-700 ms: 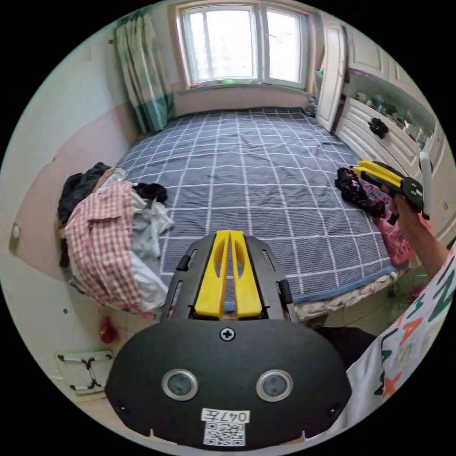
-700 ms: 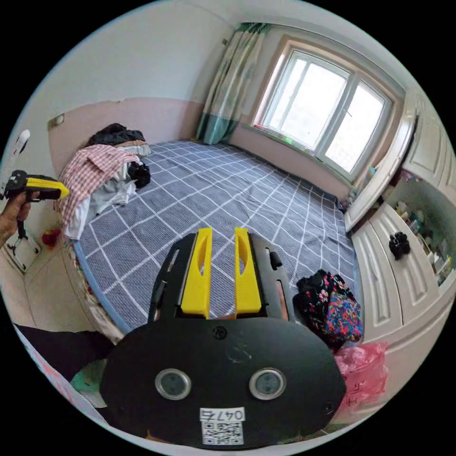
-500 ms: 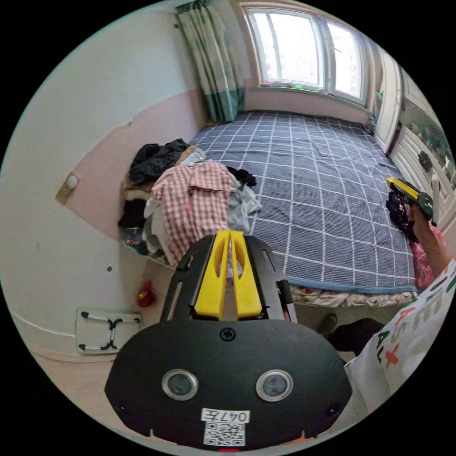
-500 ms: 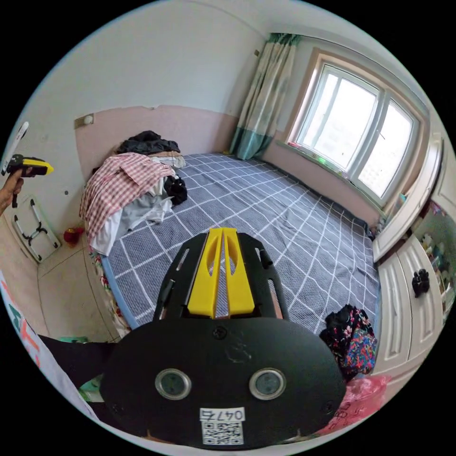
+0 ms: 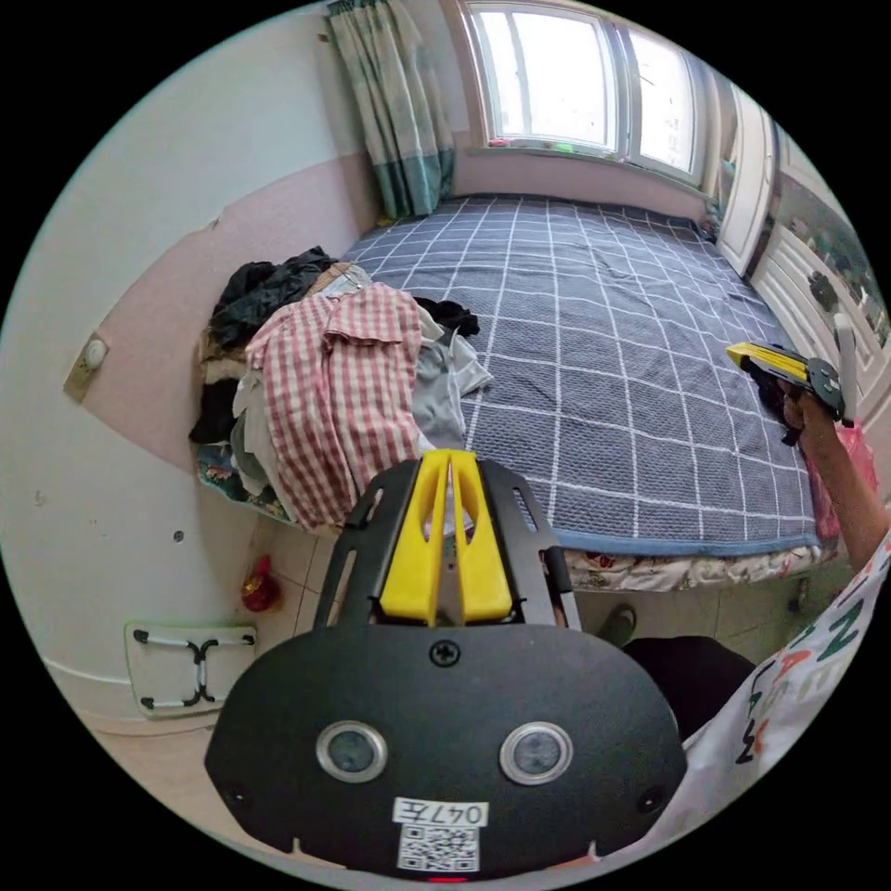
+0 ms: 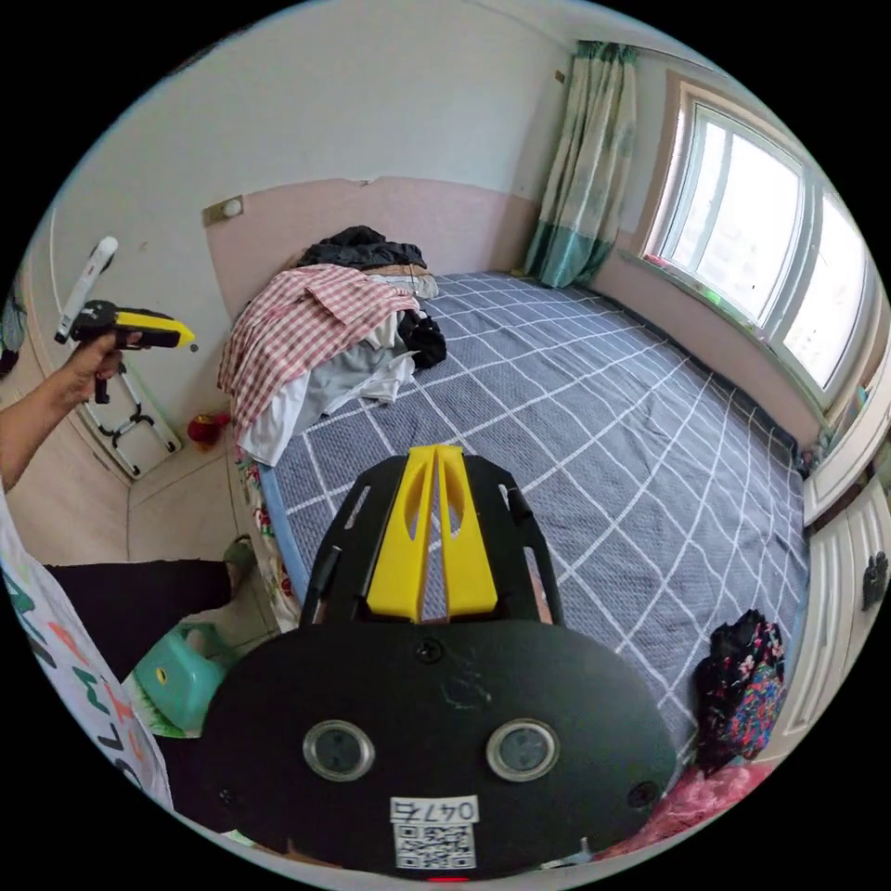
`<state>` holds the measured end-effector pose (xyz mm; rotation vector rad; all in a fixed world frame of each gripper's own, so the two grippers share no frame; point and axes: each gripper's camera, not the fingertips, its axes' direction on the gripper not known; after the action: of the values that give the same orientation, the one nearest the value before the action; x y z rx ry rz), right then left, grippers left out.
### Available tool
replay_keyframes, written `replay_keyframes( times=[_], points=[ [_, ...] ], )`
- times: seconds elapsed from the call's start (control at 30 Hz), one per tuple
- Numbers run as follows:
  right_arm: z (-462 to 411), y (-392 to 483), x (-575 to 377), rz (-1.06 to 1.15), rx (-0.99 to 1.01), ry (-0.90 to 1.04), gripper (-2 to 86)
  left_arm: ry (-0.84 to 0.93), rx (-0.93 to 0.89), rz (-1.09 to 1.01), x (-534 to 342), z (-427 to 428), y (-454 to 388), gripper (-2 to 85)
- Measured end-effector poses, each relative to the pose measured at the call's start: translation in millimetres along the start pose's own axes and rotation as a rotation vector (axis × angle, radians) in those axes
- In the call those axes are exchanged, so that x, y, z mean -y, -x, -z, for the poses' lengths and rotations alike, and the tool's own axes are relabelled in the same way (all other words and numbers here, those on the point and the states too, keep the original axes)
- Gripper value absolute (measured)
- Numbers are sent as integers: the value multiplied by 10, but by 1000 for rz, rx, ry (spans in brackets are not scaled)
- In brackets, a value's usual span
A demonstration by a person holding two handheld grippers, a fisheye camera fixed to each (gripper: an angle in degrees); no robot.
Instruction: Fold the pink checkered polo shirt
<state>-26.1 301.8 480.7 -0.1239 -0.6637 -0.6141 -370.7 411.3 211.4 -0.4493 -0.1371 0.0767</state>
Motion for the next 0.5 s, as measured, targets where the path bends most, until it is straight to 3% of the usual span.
replay_keyframes(
  times=[0.27, 0.5],
  points=[
    [-844, 521, -158, -145, -19, -7, -6, -22, -196, -218, -152, -703, 453, -8],
    [-1472, 868, 146, -175, -5, 6, -6, -11, -187, -184, -232, -1172, 850, -8]
  ],
)
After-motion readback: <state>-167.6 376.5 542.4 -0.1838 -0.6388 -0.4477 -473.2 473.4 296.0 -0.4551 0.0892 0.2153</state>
